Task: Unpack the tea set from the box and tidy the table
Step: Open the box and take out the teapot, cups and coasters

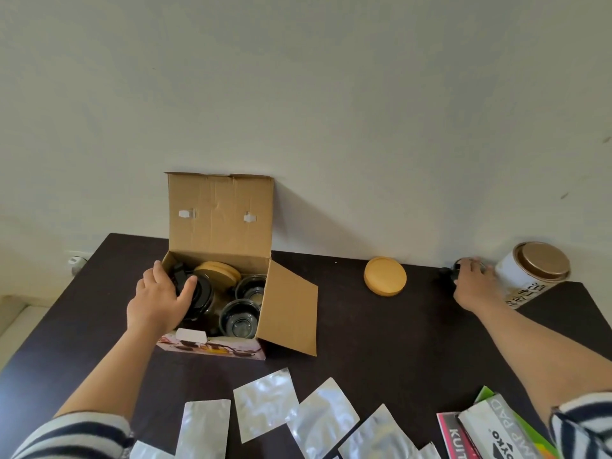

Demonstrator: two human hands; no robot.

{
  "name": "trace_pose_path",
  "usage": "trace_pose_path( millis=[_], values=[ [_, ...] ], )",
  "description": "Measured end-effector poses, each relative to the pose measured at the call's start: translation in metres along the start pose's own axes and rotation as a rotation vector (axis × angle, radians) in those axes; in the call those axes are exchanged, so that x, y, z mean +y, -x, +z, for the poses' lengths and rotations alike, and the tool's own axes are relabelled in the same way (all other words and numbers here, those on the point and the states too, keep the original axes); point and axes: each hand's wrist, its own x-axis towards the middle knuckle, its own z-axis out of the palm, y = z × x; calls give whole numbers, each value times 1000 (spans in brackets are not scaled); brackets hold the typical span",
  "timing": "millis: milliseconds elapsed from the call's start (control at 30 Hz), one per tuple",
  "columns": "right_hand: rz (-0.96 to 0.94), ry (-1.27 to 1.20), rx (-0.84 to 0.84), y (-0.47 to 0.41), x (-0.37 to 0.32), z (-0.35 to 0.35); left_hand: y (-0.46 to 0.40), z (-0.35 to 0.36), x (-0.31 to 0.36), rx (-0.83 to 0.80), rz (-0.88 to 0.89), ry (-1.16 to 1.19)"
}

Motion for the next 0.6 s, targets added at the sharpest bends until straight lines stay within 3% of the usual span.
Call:
trace_pose_path(
  millis=[200, 467, 600],
  values=[
    [-107, -82, 73, 43, -38, -22, 0, 0, -1, 3, 1, -3],
    [-417, -620, 4, 195, -158, -61, -1, 0, -3, 6, 29, 13],
    [-572, -717, 16, 241, -213, -59, 2, 0, 3, 7, 35, 37]
  ],
)
